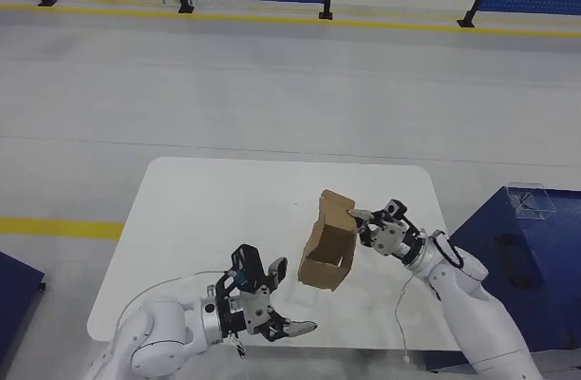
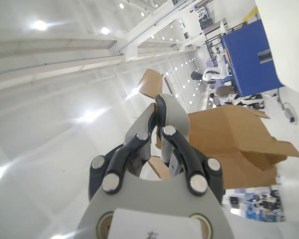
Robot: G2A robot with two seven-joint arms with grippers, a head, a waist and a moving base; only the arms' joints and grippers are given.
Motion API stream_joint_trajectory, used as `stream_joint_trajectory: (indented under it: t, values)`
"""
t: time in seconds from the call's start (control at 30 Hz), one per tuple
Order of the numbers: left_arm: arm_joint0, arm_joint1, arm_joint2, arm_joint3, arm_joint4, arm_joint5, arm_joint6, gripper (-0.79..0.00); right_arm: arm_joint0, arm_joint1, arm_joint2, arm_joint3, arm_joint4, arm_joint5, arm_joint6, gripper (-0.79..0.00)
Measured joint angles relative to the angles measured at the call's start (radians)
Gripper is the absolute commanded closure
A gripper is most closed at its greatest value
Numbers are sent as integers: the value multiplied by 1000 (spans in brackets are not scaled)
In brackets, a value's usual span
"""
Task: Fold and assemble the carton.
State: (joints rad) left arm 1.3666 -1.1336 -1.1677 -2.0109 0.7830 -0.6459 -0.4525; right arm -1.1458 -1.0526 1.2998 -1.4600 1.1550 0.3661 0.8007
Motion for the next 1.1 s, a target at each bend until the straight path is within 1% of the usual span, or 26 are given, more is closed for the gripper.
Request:
stream_joint_trajectory:
  t: [0.1, 0.13, 0.17, 0.23, 0.33, 0.43, 0.53, 0.7, 0.77, 0.83, 1.0, 1.1]
  values:
    - [65, -1, -10, -64, 317, 126, 178, -785, 25, -8, -17, 34, 117, 142, -43, 0]
    - [97, -2, -2, -75, 457, 206, 251, -785, 35, -11, -23, 46, 158, 197, -60, 0]
    - [120, -3, 8, -76, 563, 270, 303, -785, 42, -13, -27, 56, 186, 234, -71, 0]
    - [163, -5, 44, -61, 779, 408, 424, -785, 58, -18, -39, 80, 242, 309, -96, 0]
    - [193, -7, 85, -16, 974, 539, 591, -785, 77, -26, -56, 114, 310, 377, -135, 0]
    - [212, -8, 109, 8, 1126, 645, 691, -785, 90, -33, -71, 137, 368, 427, -170, 0]
    - [228, -12, 130, 11, 1228, 737, 705, -785, 96, -39, -83, 148, 414, 462, -196, 0]
    - [217, -22, 172, 9, 1342, 799, 649, -785, 91, -43, -94, 137, 432, 473, -220, 0]
    - [200, -29, 197, 7, 1373, 810, 625, -785, 88, -45, -98, 132, 433, 475, -224, 0]
    - [179, -36, 218, 5, 1370, 814, 618, -785, 85, -46, -102, 126, 433, 476, -227, 0]
    - [146, -49, 239, 6, 1347, 823, 607, -785, 72, -47, -101, 106, 430, 481, -228, 0]
    - [135, -54, 241, 4, 1316, 809, 603, -782, 63, -47, -100, 100, 428, 491, -218, 0]
